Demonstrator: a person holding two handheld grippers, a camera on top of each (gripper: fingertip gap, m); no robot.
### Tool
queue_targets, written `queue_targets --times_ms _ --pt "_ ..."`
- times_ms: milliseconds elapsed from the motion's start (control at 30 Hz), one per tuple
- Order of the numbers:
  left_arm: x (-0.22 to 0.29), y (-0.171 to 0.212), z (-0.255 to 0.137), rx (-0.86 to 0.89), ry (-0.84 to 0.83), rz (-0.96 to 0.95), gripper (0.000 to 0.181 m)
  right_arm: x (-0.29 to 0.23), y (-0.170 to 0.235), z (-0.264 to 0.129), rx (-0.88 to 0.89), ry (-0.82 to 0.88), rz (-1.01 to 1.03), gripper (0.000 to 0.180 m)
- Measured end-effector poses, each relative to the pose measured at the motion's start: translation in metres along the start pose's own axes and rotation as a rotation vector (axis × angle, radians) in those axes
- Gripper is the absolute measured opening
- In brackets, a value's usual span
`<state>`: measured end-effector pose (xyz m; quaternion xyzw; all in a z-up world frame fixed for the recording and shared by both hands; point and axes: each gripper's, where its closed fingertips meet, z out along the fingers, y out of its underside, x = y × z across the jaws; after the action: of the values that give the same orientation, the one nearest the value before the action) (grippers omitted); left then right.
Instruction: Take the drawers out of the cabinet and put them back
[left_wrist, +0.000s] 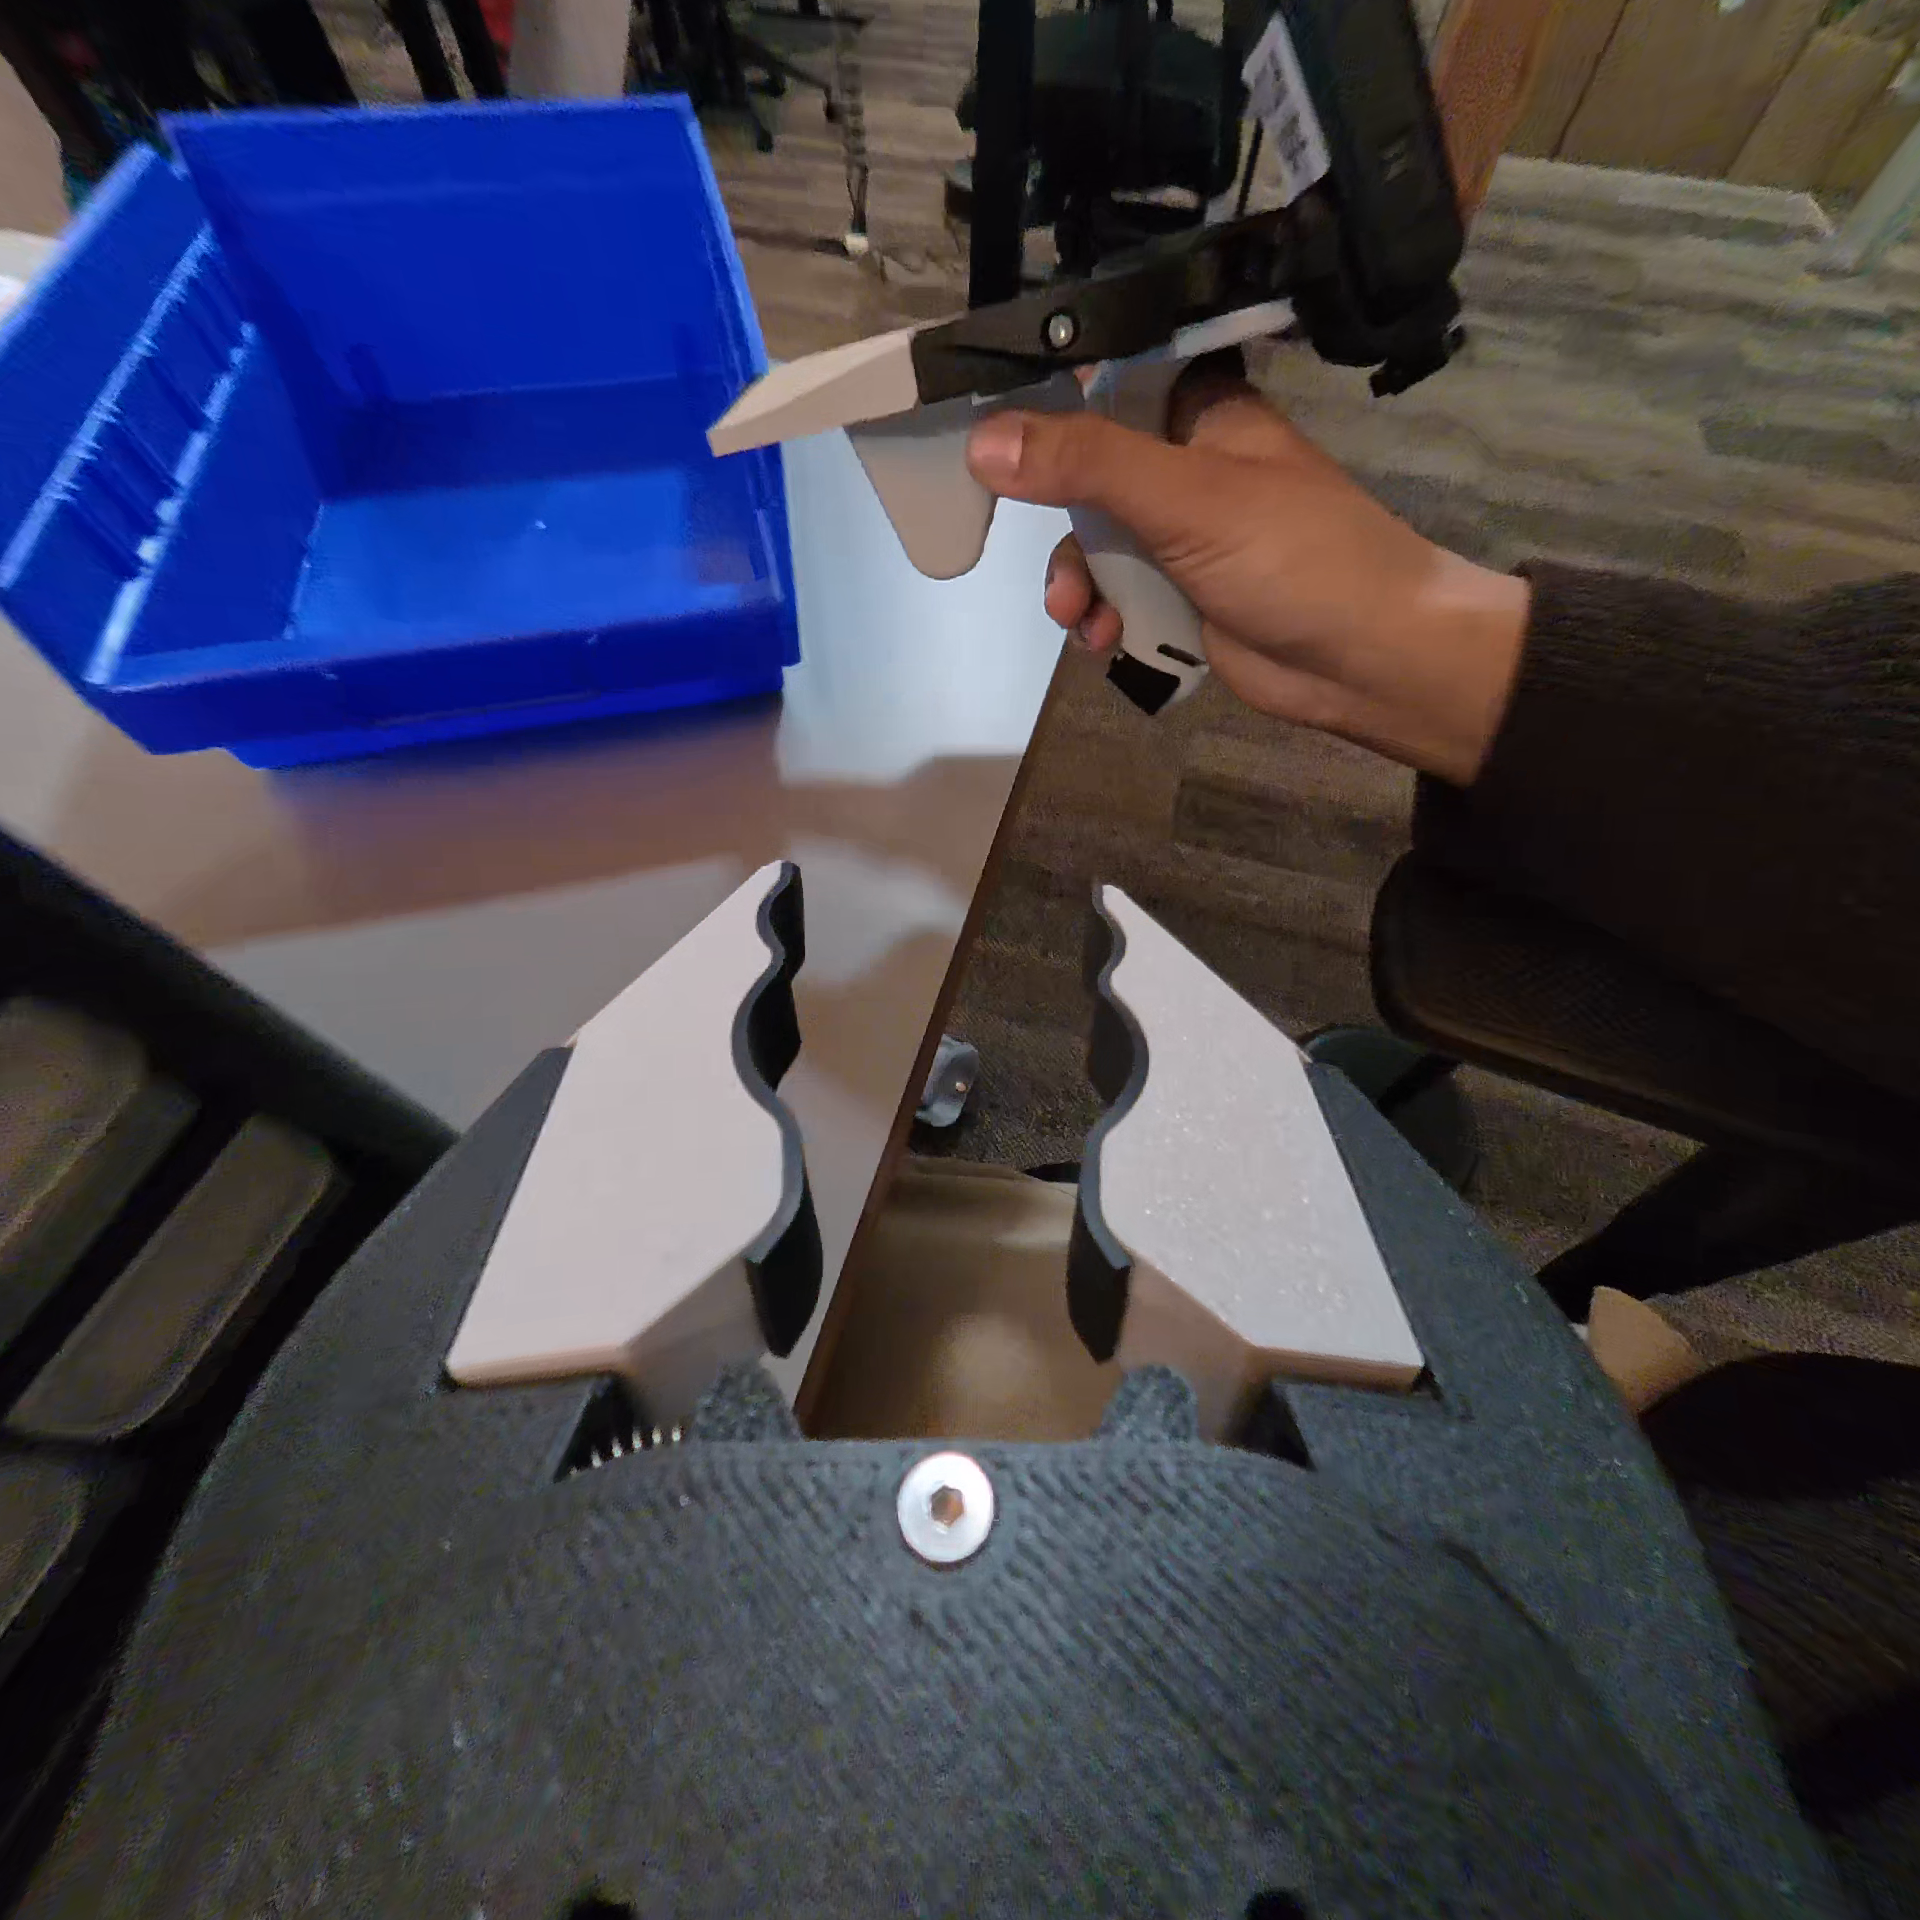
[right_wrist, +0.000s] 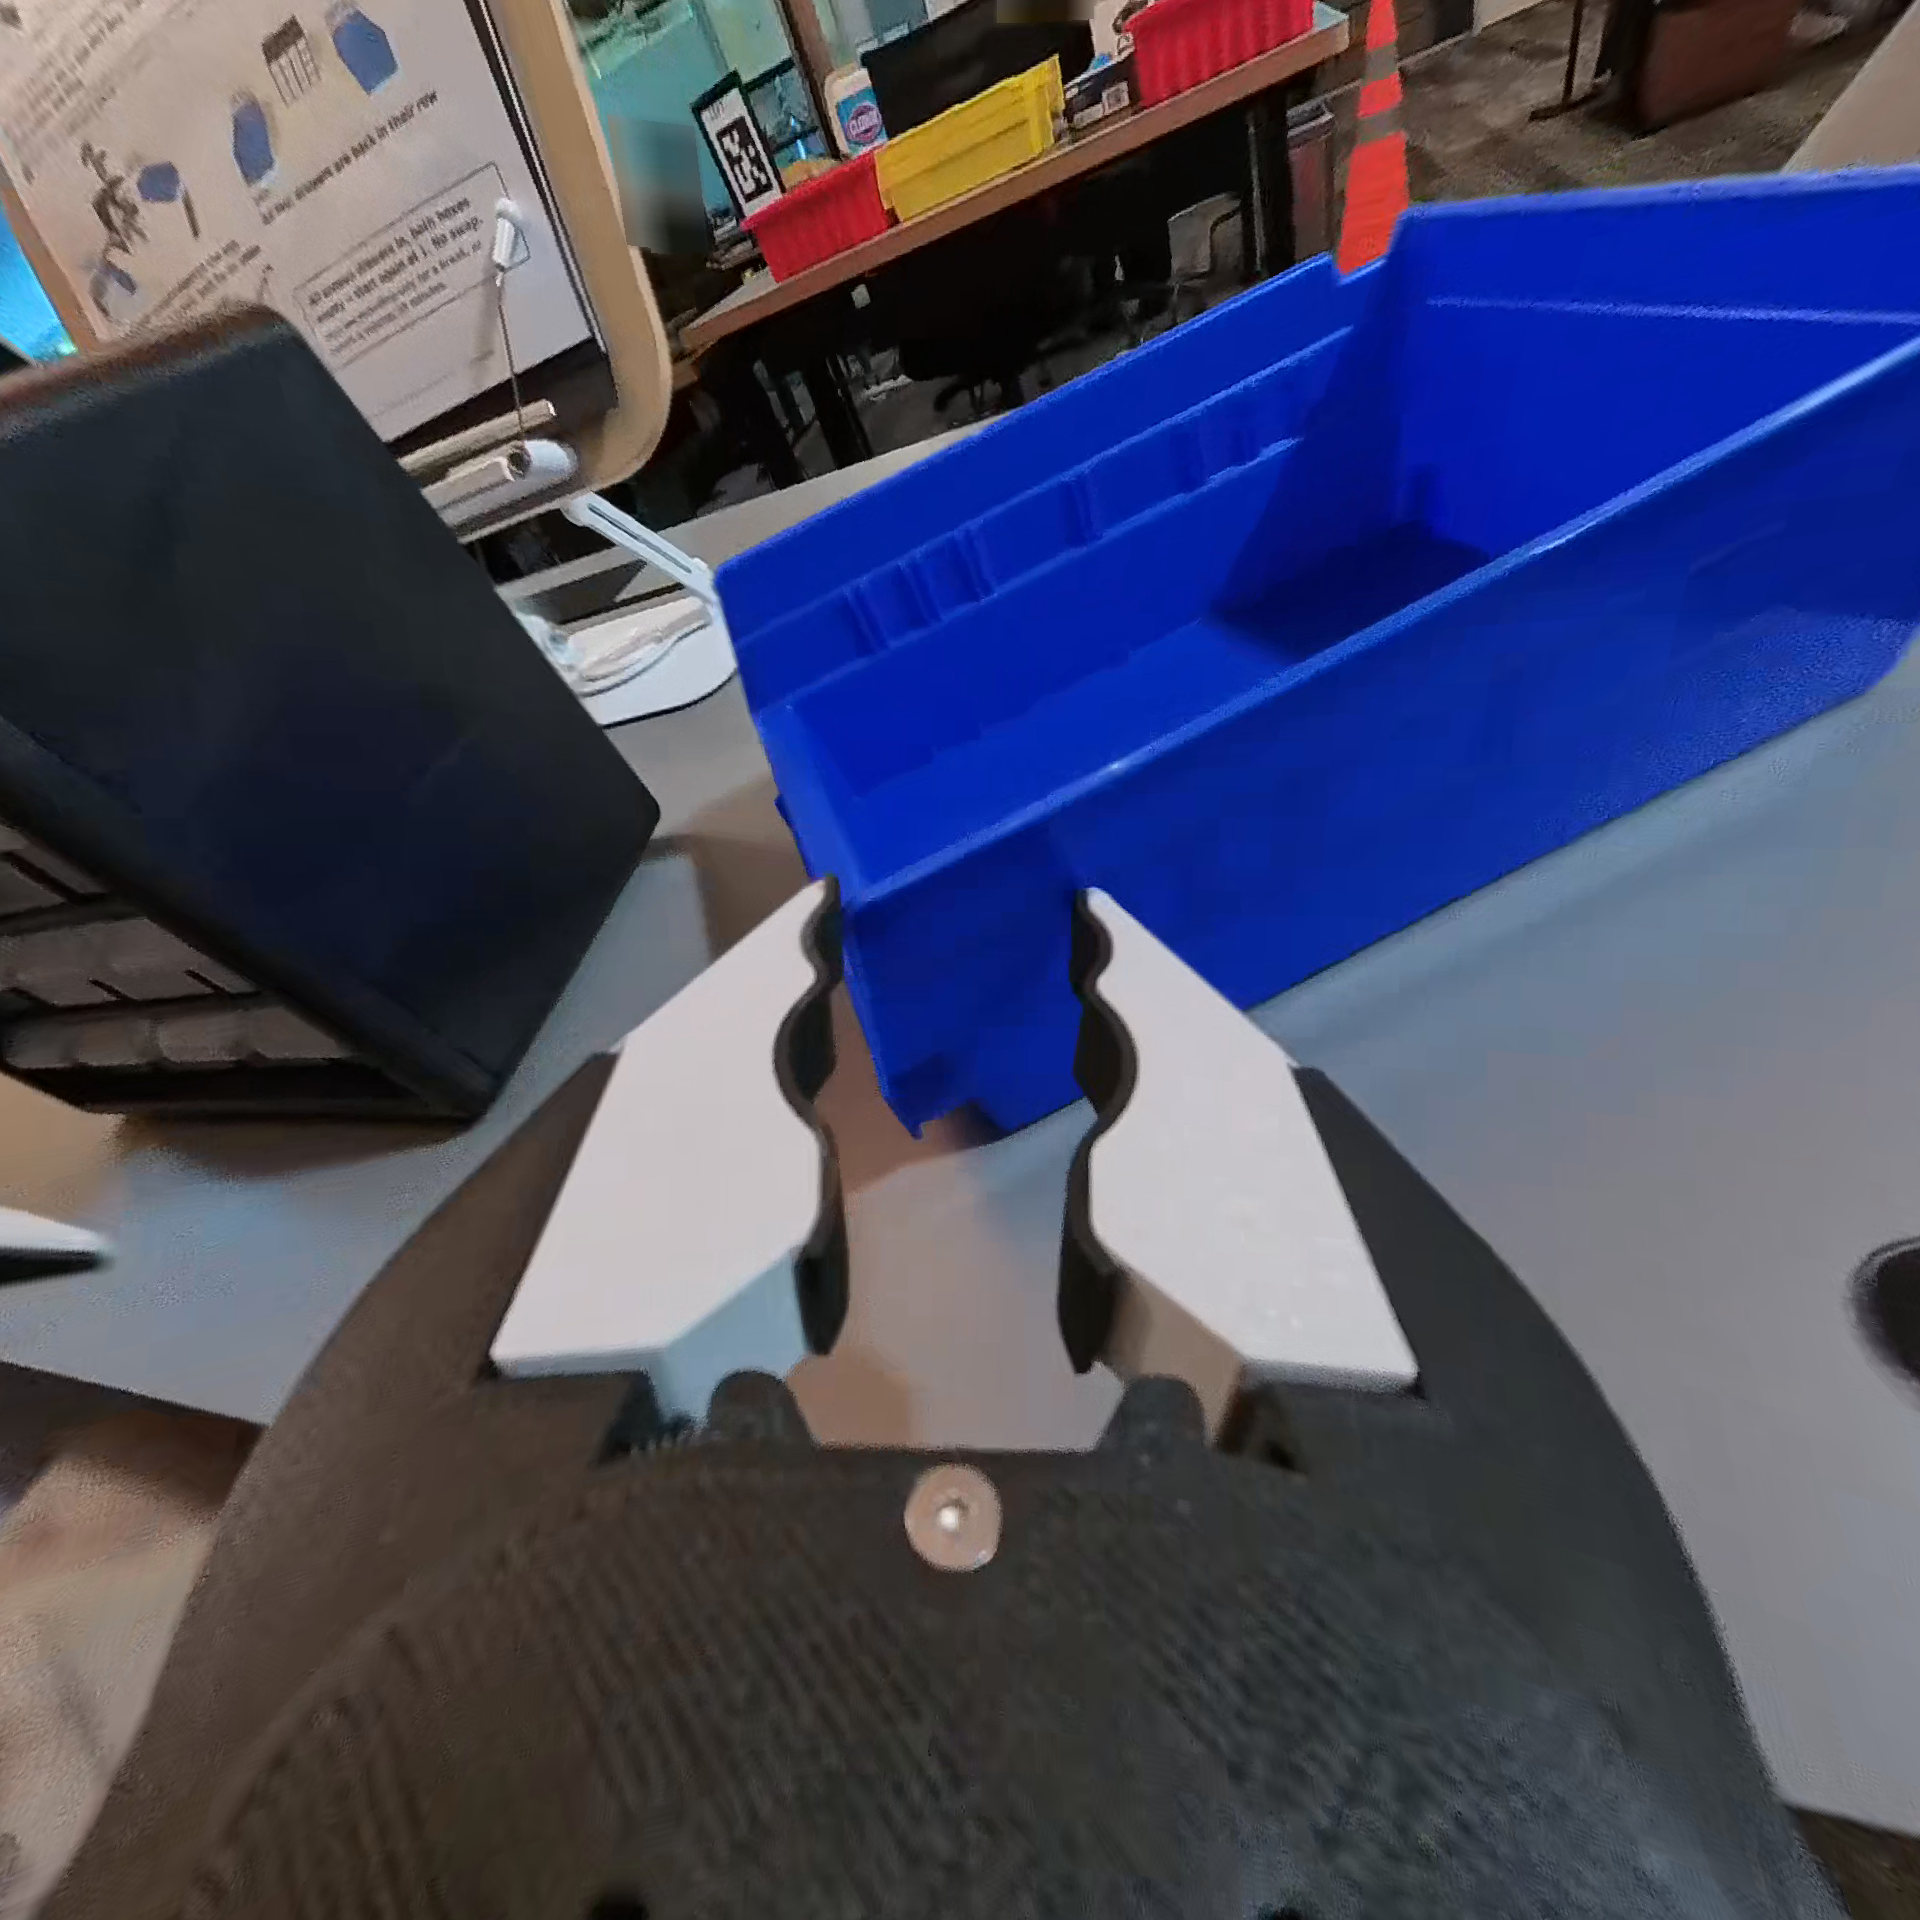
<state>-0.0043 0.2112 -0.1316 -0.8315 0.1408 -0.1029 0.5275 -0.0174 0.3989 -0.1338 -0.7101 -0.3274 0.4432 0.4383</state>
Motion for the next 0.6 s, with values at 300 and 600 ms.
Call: queue_targets --times_ms 300,600 --pt "-0.012 0.025 -0.056 0.048 -0.106 -0.023 0.046 0.095 -0.037 -0.025 0.100 0.296 -0.084 0.005" --pt "-0.048 0.067 -0.100 0.077 -0.195 -0.399 0.044 0.127 -0.048 -0.034 0.198 0.342 0.025 0.004"
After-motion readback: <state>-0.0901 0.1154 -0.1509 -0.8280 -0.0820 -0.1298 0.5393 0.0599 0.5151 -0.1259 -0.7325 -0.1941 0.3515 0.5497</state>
